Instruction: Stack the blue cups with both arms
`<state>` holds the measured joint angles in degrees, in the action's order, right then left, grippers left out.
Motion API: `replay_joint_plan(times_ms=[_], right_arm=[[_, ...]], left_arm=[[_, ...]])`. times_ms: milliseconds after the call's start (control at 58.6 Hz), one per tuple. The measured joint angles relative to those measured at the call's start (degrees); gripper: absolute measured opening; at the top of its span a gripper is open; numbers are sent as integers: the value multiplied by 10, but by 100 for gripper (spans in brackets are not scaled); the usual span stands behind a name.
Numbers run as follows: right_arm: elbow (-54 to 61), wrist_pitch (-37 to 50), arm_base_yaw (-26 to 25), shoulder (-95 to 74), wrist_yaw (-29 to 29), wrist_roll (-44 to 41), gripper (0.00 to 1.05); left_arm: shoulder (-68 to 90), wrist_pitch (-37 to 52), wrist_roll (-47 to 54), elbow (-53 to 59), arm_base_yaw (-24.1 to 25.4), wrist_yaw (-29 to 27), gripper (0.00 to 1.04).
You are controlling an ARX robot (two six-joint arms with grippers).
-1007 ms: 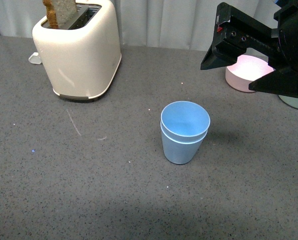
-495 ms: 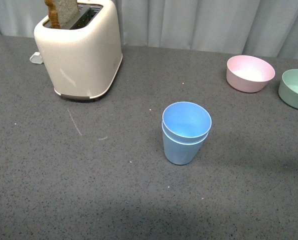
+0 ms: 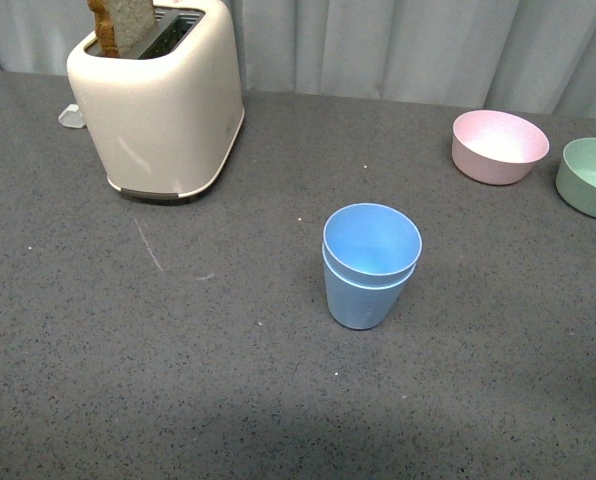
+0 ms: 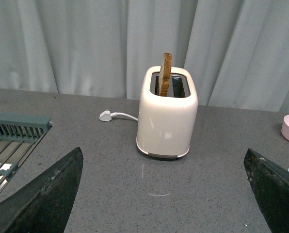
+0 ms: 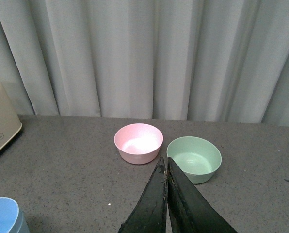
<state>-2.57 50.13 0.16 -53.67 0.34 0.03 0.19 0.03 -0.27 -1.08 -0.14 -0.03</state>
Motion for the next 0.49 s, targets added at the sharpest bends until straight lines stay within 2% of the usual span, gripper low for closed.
replay_joint_plan(times_ms=[495], right_arm=[[24,-207,0,238,-2,0,1]], left_arm=[[0,0,0,0,0,0,98]])
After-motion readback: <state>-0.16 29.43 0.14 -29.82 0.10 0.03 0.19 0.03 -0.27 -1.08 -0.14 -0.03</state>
